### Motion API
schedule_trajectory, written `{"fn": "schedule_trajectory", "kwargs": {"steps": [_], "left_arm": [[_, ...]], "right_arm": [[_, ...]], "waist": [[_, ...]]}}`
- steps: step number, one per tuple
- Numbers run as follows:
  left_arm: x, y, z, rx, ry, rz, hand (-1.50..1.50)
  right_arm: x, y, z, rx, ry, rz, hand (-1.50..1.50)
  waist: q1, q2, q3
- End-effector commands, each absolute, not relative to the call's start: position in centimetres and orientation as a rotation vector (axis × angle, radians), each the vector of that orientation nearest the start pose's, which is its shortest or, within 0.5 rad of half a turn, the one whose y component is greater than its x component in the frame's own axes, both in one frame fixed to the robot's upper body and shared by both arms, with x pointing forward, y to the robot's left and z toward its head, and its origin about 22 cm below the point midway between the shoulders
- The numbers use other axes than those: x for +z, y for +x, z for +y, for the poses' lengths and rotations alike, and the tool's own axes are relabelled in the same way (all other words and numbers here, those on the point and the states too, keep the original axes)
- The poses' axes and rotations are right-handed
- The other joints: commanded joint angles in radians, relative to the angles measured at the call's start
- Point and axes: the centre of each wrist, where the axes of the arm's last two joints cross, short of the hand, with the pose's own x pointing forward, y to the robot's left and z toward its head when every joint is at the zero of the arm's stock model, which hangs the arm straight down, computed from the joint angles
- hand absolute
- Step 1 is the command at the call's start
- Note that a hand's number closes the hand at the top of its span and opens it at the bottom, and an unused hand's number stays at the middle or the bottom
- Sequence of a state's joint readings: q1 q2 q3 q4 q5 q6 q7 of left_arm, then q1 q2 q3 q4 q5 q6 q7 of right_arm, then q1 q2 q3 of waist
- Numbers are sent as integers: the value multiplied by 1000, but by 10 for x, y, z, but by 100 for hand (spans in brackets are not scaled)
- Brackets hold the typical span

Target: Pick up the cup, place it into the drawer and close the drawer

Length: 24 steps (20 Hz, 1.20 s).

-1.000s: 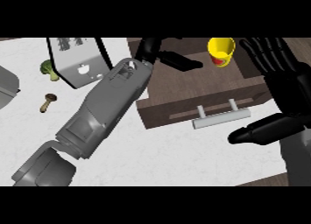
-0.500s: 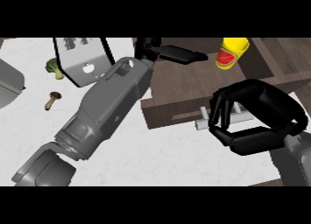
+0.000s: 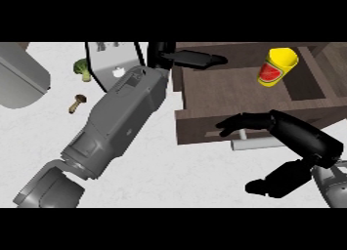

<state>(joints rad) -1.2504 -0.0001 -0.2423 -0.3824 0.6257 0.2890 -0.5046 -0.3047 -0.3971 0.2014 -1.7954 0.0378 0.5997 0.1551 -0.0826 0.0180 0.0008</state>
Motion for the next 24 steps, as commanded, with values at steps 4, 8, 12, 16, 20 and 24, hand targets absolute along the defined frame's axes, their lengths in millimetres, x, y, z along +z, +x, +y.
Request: {"fn": "schedule_trajectory", "kwargs": {"steps": [4,8,12,16,20,24], "left_arm": [[115,441,59,19,-315,-1913,-150],[88,430,66,65,-335,-1896,-150],[94,433,81,85,-310,-1925,-150],[91,428,96,69,-358,-1926,-150],[69,422,122,92,-369,-1905,-150],[69,420,134,97,-392,-1889,-150]], "right_arm": [[79,300,-209,1224,-85,-1473,-150],[24,311,-206,1285,-72,-1367,-150],[0,340,-206,1325,-112,-1304,150],[-12,359,-240,1237,-185,-1332,150],[6,386,-249,1132,-176,-1458,150],[33,409,-262,1023,-253,-1537,150]], "waist": [[96,-9,0],[128,-12,1],[140,-9,1],[187,-8,3],[201,1,4],[227,4,5]]}}
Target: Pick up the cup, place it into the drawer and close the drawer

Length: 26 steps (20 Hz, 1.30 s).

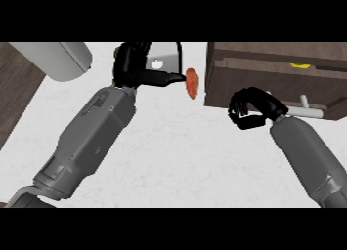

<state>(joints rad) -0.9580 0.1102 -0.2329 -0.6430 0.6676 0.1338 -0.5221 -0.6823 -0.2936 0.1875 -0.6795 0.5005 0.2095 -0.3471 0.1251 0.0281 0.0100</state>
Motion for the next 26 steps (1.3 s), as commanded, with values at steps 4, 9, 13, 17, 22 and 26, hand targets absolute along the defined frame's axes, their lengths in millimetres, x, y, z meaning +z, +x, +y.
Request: {"fn": "schedule_trajectory", "kwargs": {"steps": [4,9,13,17,22,26], "left_arm": [[65,418,155,62,-384,-1880,-150],[64,415,158,22,-415,-1885,-150],[64,414,160,24,-420,-1898,-150],[60,411,166,28,-445,-1889,-150],[59,409,164,30,-467,-1880,-150],[55,406,165,21,-485,-1870,-150]], "right_arm": [[67,427,-289,950,-349,-1566,150],[100,439,-297,855,-362,-1595,150],[113,440,-304,837,-339,-1611,150],[114,439,-307,831,-332,-1607,150],[128,439,-312,814,-296,-1639,150],[129,438,-316,812,-278,-1631,150]], "waist": [[35,4,-5],[63,15,-5],[77,18,-6],[89,17,-6],[94,21,-7],[98,22,-8]]}}
